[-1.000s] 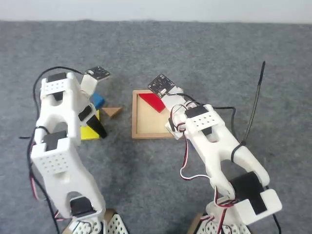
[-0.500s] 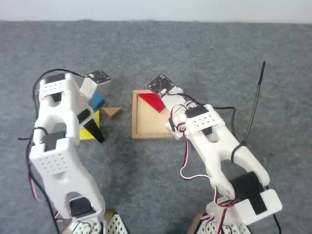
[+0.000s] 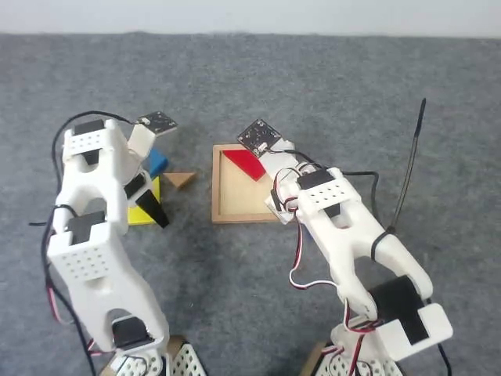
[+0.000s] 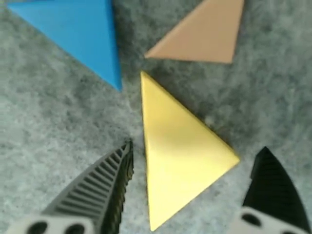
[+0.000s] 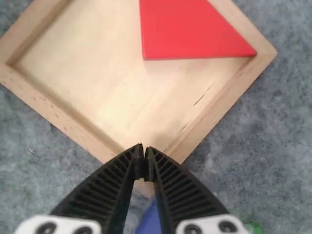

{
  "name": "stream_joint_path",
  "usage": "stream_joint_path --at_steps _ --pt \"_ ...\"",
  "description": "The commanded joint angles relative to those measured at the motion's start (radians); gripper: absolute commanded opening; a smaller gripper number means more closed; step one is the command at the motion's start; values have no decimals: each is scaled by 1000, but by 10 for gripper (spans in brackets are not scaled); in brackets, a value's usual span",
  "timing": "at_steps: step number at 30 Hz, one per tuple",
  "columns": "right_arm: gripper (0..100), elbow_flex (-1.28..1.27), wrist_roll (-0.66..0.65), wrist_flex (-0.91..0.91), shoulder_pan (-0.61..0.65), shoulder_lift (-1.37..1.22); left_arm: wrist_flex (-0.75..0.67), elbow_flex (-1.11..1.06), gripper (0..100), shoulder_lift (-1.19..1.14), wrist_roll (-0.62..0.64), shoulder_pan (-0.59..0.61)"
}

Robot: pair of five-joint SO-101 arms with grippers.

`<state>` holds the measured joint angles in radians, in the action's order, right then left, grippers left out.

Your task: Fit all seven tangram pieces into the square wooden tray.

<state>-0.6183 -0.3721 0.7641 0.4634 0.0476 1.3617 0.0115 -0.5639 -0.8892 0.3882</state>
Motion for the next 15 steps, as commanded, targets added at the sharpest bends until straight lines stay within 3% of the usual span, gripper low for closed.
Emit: stream_joint_path --at_steps 1,12,15 --pt "10 6 -3 -13 7 44 -40 -2 355 14 11 2" --pt "10 6 -3 -10 7 51 -245 -50 221 49 14 57" --pt "10 6 -3 -12 7 50 -235 -59 205 54 29 63"
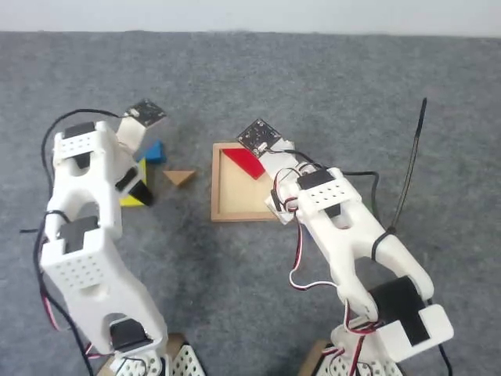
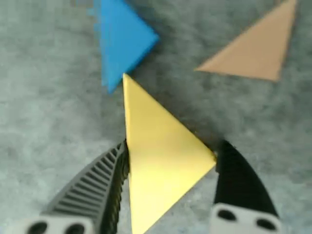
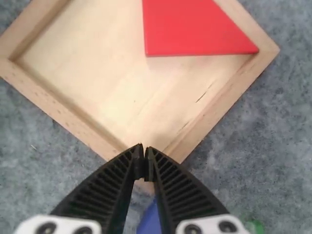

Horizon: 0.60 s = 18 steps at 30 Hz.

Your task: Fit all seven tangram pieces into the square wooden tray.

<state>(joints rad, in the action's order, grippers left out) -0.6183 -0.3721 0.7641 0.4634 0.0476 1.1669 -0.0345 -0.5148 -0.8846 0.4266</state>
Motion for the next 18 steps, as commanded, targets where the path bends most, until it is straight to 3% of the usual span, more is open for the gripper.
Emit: stream_joint_path --at_steps 1,11,18 --pt "10 6 -3 -12 7 48 -35 -13 203 5 48 28" --pt "10 6 -3 -16 7 44 -9 -12 202 8 110 40" --pt "10 6 -3 -18 7 44 94 -12 205 167 101 54"
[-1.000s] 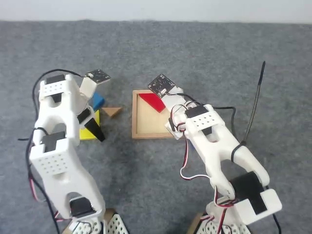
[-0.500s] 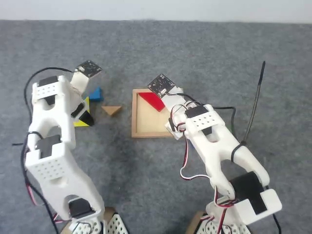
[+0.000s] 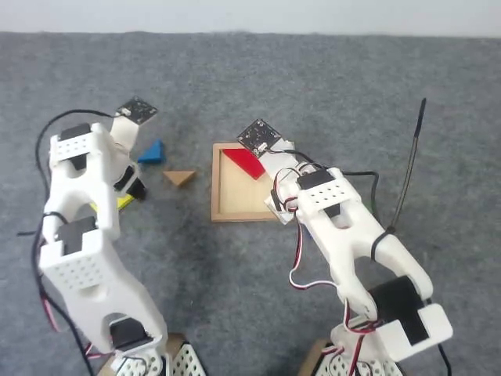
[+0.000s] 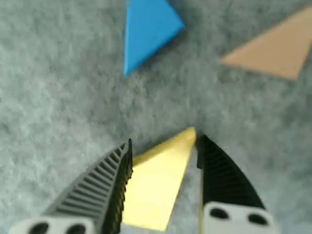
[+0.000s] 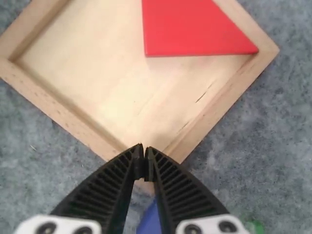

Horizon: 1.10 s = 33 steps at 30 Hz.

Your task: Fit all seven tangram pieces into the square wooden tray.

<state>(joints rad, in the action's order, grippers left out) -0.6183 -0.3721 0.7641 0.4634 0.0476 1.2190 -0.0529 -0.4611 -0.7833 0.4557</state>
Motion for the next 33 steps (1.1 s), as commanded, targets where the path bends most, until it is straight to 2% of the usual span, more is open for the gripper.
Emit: stream_joint_path --at_steps 1,4,6,8,10,12,14,17,19,24,29,33 --pt "10 6 -3 -18 7 44 43 7 207 150 -18 37" --pt "10 6 -3 -18 7 44 60 5 212 273 -107 69" --pt "10 6 -3 -16 7 44 123 5 240 354 -152 86" --pt "10 6 -3 -15 7 44 193 4 277 425 -161 104" --pt "10 6 -3 -15 7 44 261 1 295 485 -118 123" --pt "10 6 -3 -15 7 44 333 -8 297 525 34 144" --pt "10 6 -3 -13 7 44 374 -50 297 528 275 170" --pt "10 6 -3 -15 7 44 362 -160 298 512 641 227" --pt "10 6 -3 -15 7 44 318 -234 298 494 789 270" --pt "10 5 -3 -13 5 42 244 -318 299 477 957 307" --pt "10 -17 -3 -39 2 42 178 -395 301 473 1086 213" --pt "10 -26 -6 -56 2 42 44 -432 301 471 1186 216"
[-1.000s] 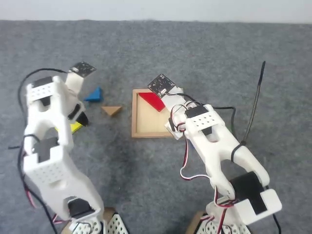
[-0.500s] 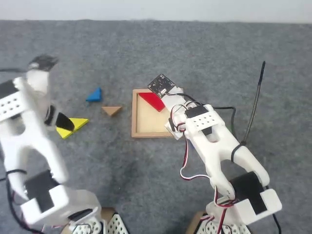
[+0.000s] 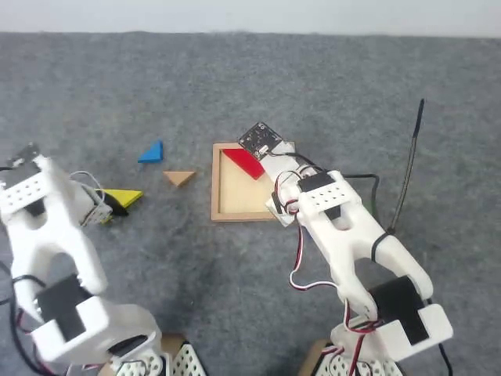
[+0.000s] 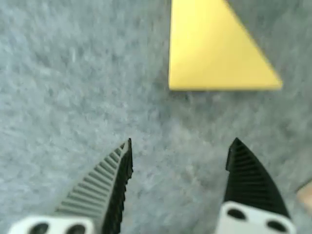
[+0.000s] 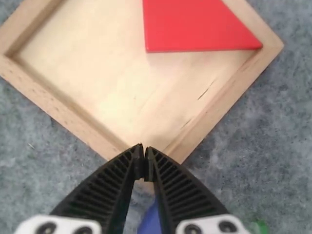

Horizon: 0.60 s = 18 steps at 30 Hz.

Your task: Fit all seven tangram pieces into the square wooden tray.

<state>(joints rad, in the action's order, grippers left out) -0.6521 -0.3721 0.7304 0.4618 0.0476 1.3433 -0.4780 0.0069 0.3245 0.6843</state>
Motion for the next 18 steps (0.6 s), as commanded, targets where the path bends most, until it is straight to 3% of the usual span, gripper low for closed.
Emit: stream_joint_path --at_steps 1,9,18 --pt "10 8 -6 -22 4 42 -107 -22 301 3 91 -12" --pt "10 8 -8 -22 4 42 -325 -136 302 3 110 -6" --pt "10 8 -9 -21 4 42 -321 18 371 2 264 -15"
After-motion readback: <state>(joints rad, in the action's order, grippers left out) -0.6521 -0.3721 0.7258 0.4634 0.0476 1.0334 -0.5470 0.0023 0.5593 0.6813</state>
